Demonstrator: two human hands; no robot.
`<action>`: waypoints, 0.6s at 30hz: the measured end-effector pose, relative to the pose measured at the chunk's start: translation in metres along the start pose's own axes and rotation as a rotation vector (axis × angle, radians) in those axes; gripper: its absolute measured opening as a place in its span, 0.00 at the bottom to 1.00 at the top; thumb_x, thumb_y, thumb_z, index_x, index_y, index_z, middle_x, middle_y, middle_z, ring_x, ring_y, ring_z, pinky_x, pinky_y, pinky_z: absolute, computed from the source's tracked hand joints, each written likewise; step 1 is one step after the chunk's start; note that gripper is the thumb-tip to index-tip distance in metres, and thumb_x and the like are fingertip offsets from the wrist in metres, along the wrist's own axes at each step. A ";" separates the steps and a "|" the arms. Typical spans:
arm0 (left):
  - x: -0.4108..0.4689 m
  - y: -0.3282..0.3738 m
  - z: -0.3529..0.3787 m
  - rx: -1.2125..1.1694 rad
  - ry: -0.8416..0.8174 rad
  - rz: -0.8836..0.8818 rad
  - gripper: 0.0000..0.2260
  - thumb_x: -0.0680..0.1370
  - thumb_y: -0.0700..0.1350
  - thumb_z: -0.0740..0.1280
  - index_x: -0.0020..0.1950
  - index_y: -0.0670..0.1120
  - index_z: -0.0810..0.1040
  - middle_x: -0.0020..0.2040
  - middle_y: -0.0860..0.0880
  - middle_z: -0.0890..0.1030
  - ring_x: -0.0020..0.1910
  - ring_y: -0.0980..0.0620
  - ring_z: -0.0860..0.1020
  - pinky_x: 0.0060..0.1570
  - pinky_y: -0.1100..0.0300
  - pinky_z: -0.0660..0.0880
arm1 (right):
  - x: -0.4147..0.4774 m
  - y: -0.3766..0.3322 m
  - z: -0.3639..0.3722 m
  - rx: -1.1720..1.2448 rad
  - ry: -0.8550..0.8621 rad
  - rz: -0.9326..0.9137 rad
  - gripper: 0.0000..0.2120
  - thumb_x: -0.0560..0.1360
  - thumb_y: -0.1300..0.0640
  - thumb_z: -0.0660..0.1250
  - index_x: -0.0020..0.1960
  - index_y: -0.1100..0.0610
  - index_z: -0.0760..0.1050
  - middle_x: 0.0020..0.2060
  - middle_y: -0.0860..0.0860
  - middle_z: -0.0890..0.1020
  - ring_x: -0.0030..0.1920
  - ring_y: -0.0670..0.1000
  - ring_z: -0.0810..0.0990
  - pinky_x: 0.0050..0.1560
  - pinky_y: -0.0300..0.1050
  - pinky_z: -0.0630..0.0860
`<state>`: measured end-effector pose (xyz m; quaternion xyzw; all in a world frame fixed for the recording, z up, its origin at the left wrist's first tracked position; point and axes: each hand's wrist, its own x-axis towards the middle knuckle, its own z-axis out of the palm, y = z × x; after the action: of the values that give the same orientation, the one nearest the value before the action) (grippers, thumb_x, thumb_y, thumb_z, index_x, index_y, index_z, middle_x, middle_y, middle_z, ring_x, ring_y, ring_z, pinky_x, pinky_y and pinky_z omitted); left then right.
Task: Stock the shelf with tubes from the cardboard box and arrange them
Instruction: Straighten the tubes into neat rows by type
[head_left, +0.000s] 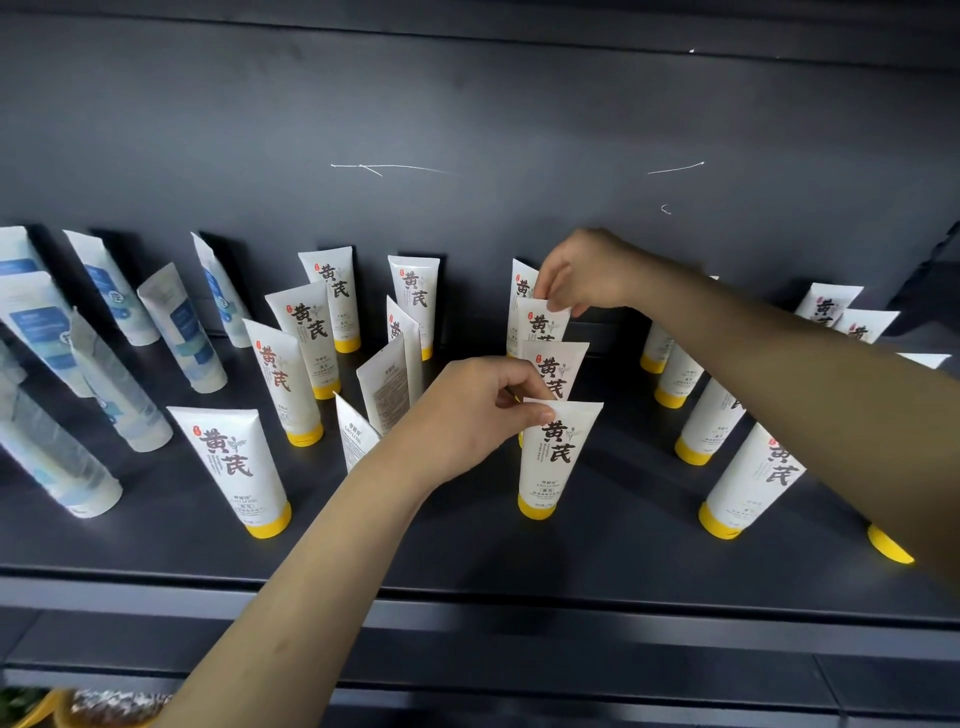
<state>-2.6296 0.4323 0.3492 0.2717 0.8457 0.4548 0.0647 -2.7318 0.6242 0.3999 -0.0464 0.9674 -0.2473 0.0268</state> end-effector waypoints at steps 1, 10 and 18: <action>0.000 0.000 0.000 0.002 -0.003 -0.002 0.04 0.74 0.44 0.71 0.48 0.46 0.82 0.47 0.55 0.82 0.44 0.58 0.79 0.41 0.73 0.72 | 0.001 0.000 0.000 -0.012 -0.006 -0.002 0.08 0.70 0.69 0.69 0.45 0.58 0.81 0.49 0.57 0.83 0.46 0.55 0.84 0.47 0.48 0.82; 0.000 0.001 -0.002 0.010 -0.023 -0.002 0.04 0.75 0.44 0.70 0.48 0.47 0.82 0.49 0.54 0.83 0.46 0.57 0.79 0.44 0.70 0.74 | 0.004 0.000 0.000 -0.106 -0.040 -0.016 0.09 0.70 0.67 0.72 0.49 0.61 0.80 0.48 0.55 0.83 0.45 0.55 0.83 0.45 0.46 0.81; 0.000 0.003 -0.003 0.036 -0.032 0.000 0.03 0.75 0.44 0.70 0.47 0.47 0.82 0.49 0.55 0.83 0.45 0.60 0.78 0.44 0.75 0.72 | 0.005 0.003 -0.008 -0.089 -0.050 -0.034 0.07 0.71 0.64 0.72 0.48 0.58 0.81 0.48 0.55 0.84 0.47 0.57 0.83 0.50 0.51 0.81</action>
<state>-2.6297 0.4317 0.3538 0.2801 0.8526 0.4351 0.0732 -2.7378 0.6296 0.4053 -0.0701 0.9756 -0.2030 0.0445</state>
